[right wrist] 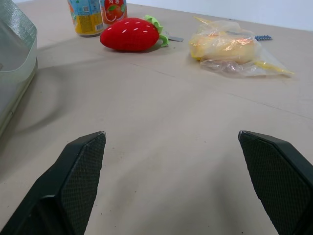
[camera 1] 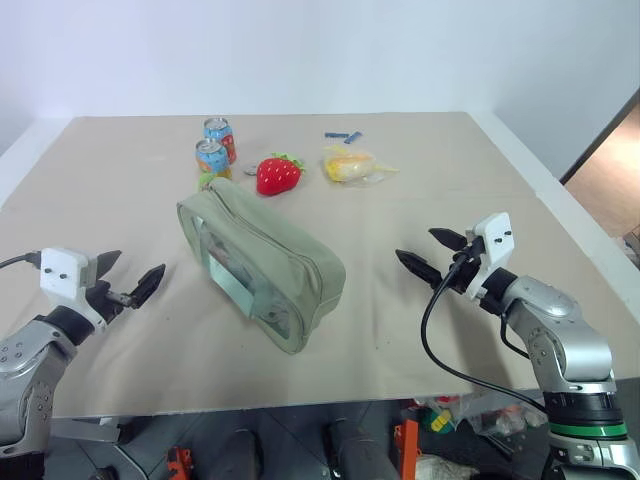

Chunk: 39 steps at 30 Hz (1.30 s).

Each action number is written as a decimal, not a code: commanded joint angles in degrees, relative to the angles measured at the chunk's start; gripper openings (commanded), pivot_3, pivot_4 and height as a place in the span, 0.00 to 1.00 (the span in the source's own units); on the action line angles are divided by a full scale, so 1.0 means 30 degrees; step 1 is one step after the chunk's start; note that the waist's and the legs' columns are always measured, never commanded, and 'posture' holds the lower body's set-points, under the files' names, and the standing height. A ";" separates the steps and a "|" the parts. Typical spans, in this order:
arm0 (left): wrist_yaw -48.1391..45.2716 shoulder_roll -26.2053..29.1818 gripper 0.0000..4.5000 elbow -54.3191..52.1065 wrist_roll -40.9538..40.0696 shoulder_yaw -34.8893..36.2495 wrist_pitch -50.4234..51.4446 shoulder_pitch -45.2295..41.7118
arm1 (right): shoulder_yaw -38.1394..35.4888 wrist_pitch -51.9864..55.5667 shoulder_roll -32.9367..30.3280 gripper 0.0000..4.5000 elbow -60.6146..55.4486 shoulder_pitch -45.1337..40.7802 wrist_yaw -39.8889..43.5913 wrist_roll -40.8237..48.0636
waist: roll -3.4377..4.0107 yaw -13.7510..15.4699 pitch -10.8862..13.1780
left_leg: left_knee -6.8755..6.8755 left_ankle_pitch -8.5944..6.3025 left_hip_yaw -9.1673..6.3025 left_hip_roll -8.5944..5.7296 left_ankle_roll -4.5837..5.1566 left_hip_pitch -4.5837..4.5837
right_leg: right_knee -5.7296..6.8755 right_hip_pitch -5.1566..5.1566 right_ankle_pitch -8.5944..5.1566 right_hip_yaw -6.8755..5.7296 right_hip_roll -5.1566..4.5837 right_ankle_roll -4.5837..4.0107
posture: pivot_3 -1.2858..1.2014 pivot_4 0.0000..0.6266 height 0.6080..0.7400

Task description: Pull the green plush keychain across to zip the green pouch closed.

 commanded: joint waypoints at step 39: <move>-0.7108 0.6082 0.99 -1.0783 -0.9964 -0.0305 0.6011 0.1587 | 0.2892 0.6698 -0.1282 1.00 -0.4940 -0.5785 0.4357 0.6334 | 0.0012 -0.0072 0.0019 | 0.0008 -0.0002 0.0055 0.0184 -0.0001 0.0003 | 0.0007 -0.0057 -0.0004 0.0018 0.0161 -0.0072 | 0.52 0.24 1.00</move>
